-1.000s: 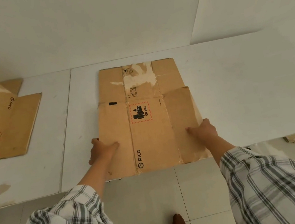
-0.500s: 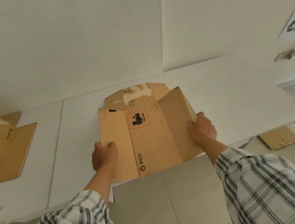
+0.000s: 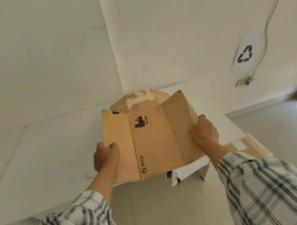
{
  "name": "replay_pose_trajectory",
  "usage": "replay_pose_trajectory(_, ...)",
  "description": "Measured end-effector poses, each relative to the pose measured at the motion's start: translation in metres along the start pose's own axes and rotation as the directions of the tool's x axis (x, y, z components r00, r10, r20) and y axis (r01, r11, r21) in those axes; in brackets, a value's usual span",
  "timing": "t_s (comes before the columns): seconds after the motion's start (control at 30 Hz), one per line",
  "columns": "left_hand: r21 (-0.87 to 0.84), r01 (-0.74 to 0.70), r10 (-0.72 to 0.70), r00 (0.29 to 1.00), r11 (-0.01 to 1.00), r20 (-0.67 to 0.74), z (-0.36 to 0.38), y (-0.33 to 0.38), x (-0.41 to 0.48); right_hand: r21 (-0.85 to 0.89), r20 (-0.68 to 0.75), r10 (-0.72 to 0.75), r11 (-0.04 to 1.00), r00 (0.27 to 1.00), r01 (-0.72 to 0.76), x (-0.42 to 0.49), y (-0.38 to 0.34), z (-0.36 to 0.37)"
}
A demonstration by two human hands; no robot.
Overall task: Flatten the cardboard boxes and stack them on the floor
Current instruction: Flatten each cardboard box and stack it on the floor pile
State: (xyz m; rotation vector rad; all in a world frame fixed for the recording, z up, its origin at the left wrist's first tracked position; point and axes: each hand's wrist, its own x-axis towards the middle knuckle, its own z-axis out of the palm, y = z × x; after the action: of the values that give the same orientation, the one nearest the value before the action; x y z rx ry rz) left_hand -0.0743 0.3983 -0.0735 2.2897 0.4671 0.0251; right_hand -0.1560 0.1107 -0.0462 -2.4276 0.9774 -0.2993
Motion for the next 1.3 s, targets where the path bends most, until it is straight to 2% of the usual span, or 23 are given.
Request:
replay_pose_trajectory(0.4,-0.031,-0.08,0.081,0.996,0.996,0.035,0.138,0.152,-0.058,0.003,-0.093,-0.027,1.0,0.995,0.028,0.132,0.11,-0.106)
replay_pose_trajectory(0.77,-0.061,-0.137,0.142,0.987,0.989,0.079,0.281,0.312,-0.112,-0.01,-0.179,0.015,1.0,0.984,-0.017,0.288,0.226,-0.197)
replay_pose_trajectory(1.0,-0.064,-0.101,0.105,0.992,0.993,0.065,0.38,0.386,-0.179,-0.006,-0.142,-0.027,1.0,0.99,0.027,0.381,0.326,-0.248)
replay_pose_trajectory(1.3,-0.046,0.009,-0.009,1.0,0.999,0.005,0.502,0.455,-0.272,-0.027,-0.014,-0.087,0.996,0.996,0.086,0.488,0.452,-0.297)
